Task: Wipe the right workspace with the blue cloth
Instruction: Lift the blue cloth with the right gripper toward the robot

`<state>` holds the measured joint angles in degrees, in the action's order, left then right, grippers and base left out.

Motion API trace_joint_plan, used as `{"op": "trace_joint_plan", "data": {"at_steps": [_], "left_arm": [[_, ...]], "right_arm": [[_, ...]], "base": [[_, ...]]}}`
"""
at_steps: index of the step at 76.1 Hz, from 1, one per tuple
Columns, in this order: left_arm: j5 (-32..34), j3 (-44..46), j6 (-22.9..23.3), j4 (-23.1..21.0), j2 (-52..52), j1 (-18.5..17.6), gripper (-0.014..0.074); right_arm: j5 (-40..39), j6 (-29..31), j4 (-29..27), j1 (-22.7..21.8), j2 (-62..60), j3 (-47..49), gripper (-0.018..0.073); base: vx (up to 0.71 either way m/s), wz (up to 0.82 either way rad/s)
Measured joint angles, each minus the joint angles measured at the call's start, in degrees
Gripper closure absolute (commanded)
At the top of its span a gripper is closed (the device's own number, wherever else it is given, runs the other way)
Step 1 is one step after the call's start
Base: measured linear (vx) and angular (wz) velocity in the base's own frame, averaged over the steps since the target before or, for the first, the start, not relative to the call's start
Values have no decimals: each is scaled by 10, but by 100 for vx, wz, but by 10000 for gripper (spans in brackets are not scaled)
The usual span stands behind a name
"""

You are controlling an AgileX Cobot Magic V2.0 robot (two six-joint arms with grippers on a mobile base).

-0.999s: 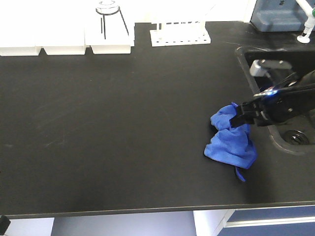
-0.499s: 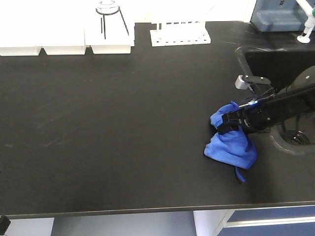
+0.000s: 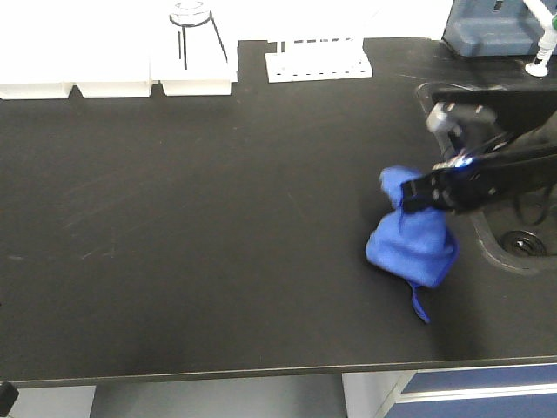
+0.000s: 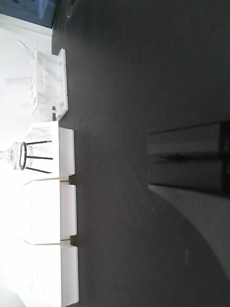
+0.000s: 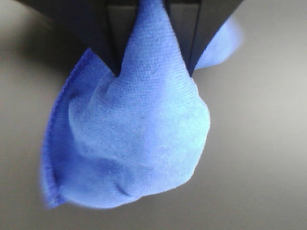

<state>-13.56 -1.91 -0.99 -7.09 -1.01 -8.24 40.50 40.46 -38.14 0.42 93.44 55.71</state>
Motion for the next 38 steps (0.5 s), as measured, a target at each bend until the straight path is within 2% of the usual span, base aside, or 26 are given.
{"op": "trace_joint_plan", "data": {"at_steps": [22,29,38], "left_arm": [[0,0,0,0,0,0,603],[0,0,0,0,0,0,603],[0,0,0,0,0,0,603]], "right_arm": [[13,-49,22,0,-232,0,562],[18,-92,63,0,-312,0,562],[21,-171,145,0,-401,-15,562]], "base": [[0,0],[0,0],[0,0]]}}
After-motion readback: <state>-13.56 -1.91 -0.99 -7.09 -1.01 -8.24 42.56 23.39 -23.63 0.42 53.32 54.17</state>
